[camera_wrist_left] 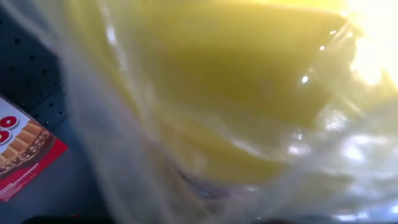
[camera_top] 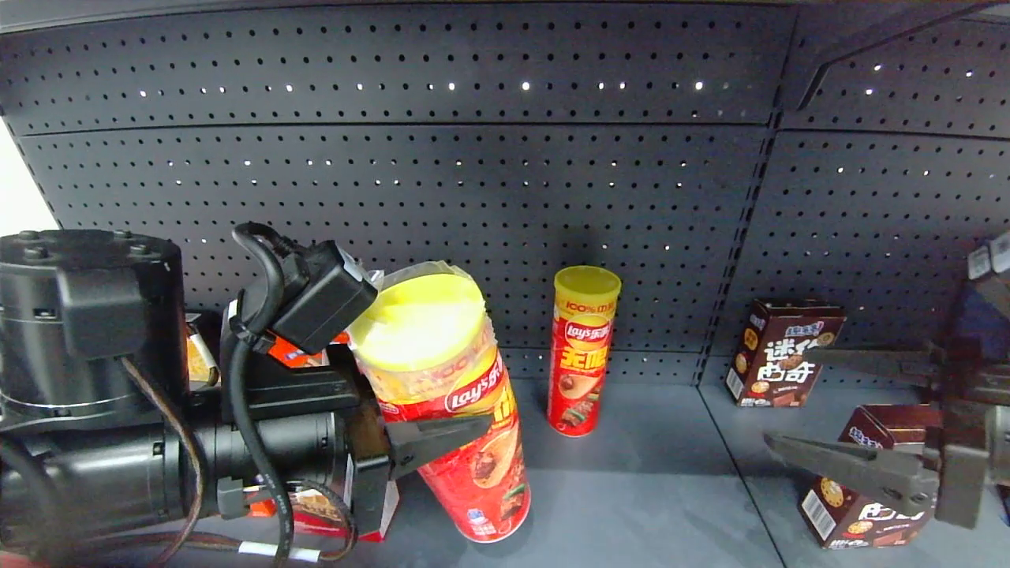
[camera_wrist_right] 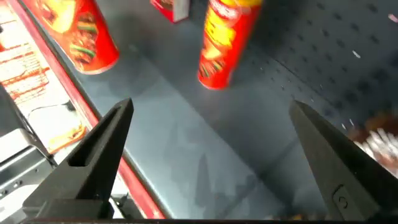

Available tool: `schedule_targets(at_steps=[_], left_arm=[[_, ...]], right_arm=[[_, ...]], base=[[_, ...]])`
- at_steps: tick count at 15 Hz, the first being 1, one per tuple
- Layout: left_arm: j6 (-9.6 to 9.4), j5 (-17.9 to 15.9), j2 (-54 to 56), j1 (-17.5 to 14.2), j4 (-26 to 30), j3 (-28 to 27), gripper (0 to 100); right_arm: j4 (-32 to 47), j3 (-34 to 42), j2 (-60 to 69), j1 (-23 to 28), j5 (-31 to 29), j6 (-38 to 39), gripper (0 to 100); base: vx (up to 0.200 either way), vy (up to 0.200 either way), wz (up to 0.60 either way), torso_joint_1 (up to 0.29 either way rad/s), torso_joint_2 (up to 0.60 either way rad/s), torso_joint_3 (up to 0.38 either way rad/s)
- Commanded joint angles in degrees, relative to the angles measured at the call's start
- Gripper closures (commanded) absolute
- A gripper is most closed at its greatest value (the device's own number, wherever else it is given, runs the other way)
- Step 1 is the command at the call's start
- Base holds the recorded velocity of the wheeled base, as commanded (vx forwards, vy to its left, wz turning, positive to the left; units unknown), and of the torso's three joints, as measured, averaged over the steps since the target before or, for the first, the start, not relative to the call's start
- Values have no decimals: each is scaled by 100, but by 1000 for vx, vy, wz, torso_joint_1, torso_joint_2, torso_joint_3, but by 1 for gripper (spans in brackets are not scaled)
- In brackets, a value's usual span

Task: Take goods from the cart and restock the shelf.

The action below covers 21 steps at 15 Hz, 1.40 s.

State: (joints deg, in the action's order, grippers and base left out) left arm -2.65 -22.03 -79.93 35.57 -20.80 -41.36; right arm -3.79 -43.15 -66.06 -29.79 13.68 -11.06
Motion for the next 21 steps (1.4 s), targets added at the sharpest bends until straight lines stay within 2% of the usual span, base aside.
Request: schedule_targets(at_steps=[1, 3, 6, 8, 12, 14, 21], left_arm=[[1, -21, -31, -6, -3, -12, 100], [1, -47, -110, -6, -12, -30, 100], [1, -109, -180, -6, -38, -39, 100], [1, -170, -224, -103, -21, -47, 100], [1, -267, -304, -121, -21, -100, 100], [1, -293, -365, -121, -30, -153, 100], [-8, -302, -497, -121, -74, -214, 100]], right_arm=[[-34, -668, -1137, -141, 3, -11, 0], [-166, -984, -1603, -123, -14, -11, 0], [-684, -1134, -2078, -88, 47, -19, 0], [-763, -1178, -2315, -35, 179, -28, 0], [-1317, -1222, -2728, 184, 645, -72, 0], [-1572, -1213, -2974, 351, 1067, -178, 0], [-2416, -1239, -3756, 545, 1954, -239, 0]], base=[[0, 0, 0, 0, 0, 0], [0, 0, 0, 0, 0, 0], [0, 0, 0, 0, 0, 0], [0, 0, 0, 0, 0, 0], [0, 0, 0, 0, 0, 0], [0, 0, 0, 0, 0, 0], [0, 0, 0, 0, 0, 0]])
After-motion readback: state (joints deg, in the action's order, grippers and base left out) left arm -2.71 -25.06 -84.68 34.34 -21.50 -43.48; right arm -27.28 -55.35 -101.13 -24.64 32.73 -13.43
